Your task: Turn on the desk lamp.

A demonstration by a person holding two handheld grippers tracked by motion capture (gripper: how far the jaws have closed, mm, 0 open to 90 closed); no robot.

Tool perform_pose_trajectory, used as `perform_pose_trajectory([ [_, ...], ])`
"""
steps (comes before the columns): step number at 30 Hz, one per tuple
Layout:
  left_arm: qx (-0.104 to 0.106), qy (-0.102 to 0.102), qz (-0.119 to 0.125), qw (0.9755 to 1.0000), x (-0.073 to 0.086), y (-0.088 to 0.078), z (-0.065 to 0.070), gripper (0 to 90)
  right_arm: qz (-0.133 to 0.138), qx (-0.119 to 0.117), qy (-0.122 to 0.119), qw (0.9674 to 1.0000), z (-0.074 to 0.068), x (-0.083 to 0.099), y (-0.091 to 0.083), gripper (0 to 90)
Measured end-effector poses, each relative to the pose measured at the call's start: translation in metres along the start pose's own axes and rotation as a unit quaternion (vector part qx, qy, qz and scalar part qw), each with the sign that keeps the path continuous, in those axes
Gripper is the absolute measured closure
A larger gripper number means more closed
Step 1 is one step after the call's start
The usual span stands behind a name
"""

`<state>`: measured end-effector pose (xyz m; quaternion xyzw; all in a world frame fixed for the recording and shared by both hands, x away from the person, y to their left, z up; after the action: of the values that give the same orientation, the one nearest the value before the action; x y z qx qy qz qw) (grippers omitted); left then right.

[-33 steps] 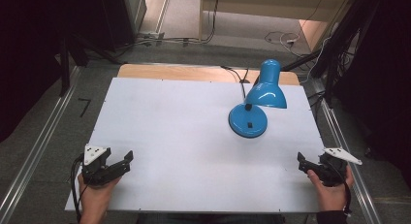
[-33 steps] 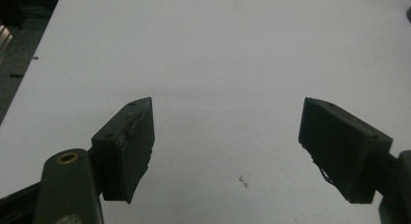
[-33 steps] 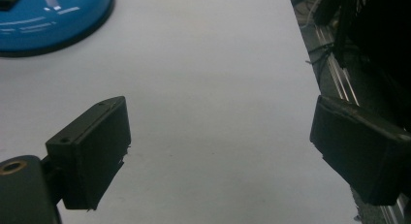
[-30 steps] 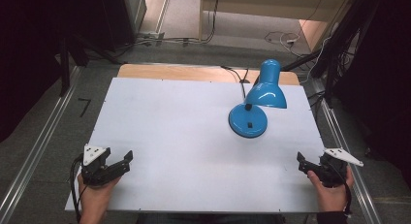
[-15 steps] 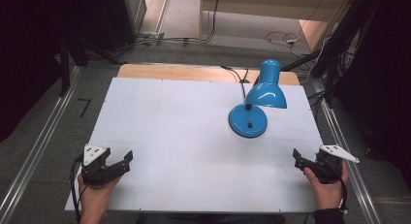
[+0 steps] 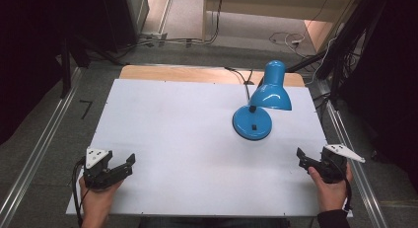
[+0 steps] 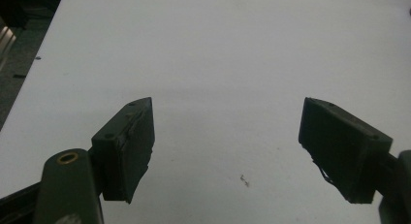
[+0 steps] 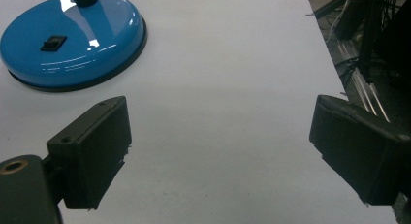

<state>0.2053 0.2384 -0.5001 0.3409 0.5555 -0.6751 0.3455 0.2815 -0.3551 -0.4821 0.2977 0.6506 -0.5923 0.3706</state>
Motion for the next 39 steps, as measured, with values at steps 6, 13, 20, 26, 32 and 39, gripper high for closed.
perform_pose_trajectory([
  [6,-0.001,-0.002,-0.002,1.0000,0.000,0.001,0.000,21.0,-0.001,0.000,-0.001,1.0000,-0.002,-0.002,0.003,6.3],
  [13,-0.001,-0.003,-0.001,1.0000,0.000,0.001,0.000,21.0,0.001,-0.005,-0.004,1.0000,-0.007,-0.006,0.008,6.3],
  [20,-0.002,-0.003,-0.002,1.0000,0.000,0.002,0.000,21.0,0.001,-0.010,-0.008,0.9999,-0.014,-0.010,0.015,6.3],
  [26,-0.002,-0.002,-0.003,1.0000,0.000,0.002,0.000,21.0,-0.001,-0.016,-0.006,0.9999,-0.018,-0.013,0.019,6.3],
  [32,-0.001,-0.003,-0.002,1.0000,0.000,0.002,0.000,21.2,-0.004,-0.020,-0.008,0.9998,-0.022,-0.014,0.024,6.3],
  [39,0.000,-0.003,-0.001,1.0000,0.000,0.002,0.000,21.2,-0.005,-0.024,-0.011,0.9996,-0.024,-0.018,0.026,6.3],
])
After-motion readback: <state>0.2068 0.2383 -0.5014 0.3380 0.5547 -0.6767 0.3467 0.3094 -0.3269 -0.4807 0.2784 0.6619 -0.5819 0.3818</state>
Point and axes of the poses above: each handheld gripper's, and its own axes: y roughly forward along the jaws, x roughly out of its underside, z roughly to its right, the point moved 1 cm from there along y, roughly forward along the jaws, and after that the axes turned 2 degrees about z, right-handed, at the moved point
